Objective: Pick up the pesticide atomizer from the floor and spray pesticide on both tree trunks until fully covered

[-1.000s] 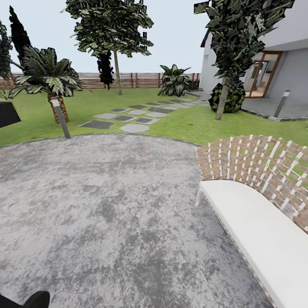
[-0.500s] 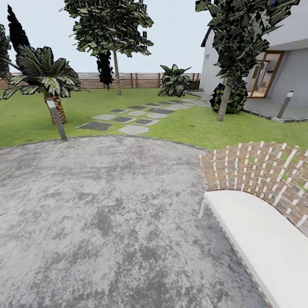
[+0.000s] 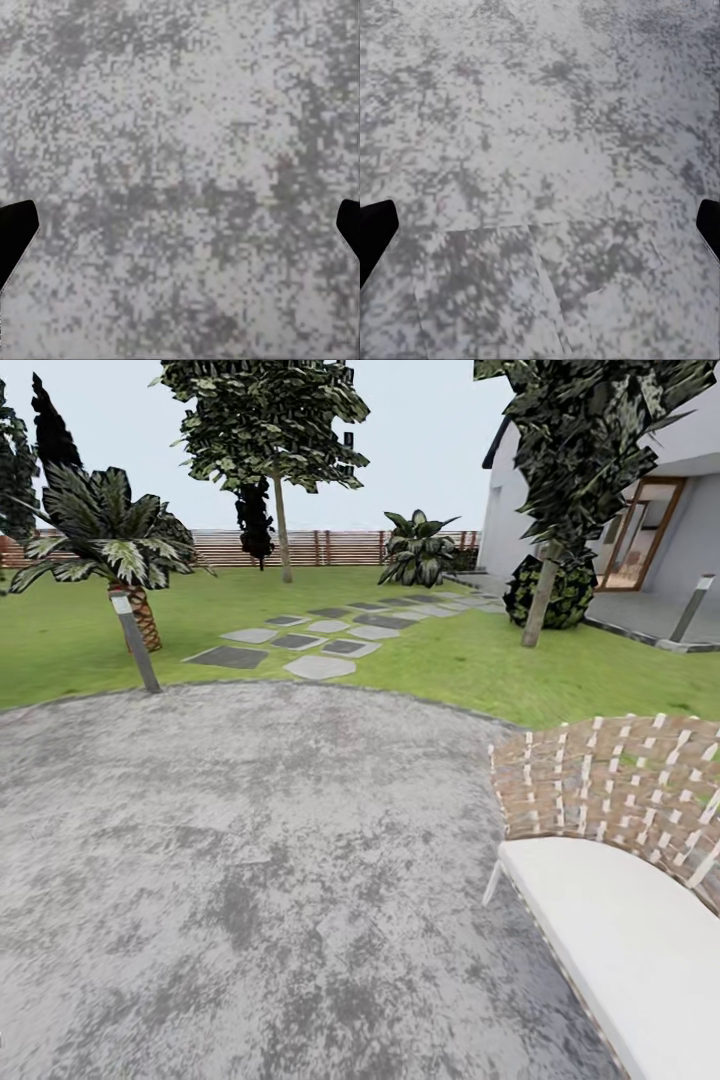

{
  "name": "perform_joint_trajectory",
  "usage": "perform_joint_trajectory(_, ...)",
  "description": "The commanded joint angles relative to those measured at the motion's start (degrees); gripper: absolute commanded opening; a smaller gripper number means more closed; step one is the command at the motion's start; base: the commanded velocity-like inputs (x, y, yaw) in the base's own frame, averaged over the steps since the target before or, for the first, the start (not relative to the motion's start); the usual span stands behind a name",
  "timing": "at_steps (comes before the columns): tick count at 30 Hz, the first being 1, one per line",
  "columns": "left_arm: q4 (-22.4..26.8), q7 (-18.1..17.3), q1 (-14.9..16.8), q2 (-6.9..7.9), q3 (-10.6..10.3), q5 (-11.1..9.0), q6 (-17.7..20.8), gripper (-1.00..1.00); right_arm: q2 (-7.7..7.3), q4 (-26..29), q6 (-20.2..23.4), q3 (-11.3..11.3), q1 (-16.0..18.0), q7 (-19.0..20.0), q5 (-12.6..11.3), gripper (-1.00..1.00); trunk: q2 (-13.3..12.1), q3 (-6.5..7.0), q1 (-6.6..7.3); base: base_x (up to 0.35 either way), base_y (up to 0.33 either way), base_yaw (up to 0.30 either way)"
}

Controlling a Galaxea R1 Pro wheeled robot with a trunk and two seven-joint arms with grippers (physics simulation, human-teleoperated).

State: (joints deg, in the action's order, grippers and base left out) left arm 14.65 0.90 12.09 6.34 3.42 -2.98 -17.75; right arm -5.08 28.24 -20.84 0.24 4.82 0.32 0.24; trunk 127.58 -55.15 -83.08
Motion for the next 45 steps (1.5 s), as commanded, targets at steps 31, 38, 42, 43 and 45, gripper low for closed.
perform_joint_trajectory(31, -0.03, -0.02, 0.04, -0.01, 0.0, -0.35, -0.18, 1.0, -0.02, -0.93, -0.23, 0.04, 0.01, 0.24, 0.11, 1.0, 0.02, -0.05, -0.02, 0.34, 0.0, 0.157)
perform_joint_trajectory(38, -0.02, -0.02, 0.04, -0.01, 0.0, -0.35, -0.18, 1.0, -0.02, -3.78, -0.33, 0.02, 0.01, 0.21, 0.04, 1.0, 0.02, -0.05, -0.02, 0.339, 0.0, 0.0)
perform_joint_trajectory(42, -0.02, -0.02, 0.04, -0.01, 0.0, -0.34, -0.18, 1.0, -0.02, -3.8, -0.33, 0.02, 0.01, 0.21, 0.05, 1.0, 0.02, -0.05, -0.02, 0.339, 0.0, 0.0)
perform_joint_trajectory(43, -0.03, -0.02, 0.04, -0.01, 0.0, -0.34, -0.18, 1.0, -0.02, -3.8, -0.32, 0.02, 0.01, 0.21, 0.06, 1.0, 0.02, -0.05, -0.02, 0.339, 0.0, 0.0)
perform_joint_trajectory(45, 0.0, -0.02, 0.04, -0.01, 0.0, -0.36, -0.18, 1.0, -0.02, -3.85, -0.33, 0.02, 0.01, 0.21, 0.08, 1.0, 0.02, -0.05, -0.02, 0.339, 0.0, 0.0)
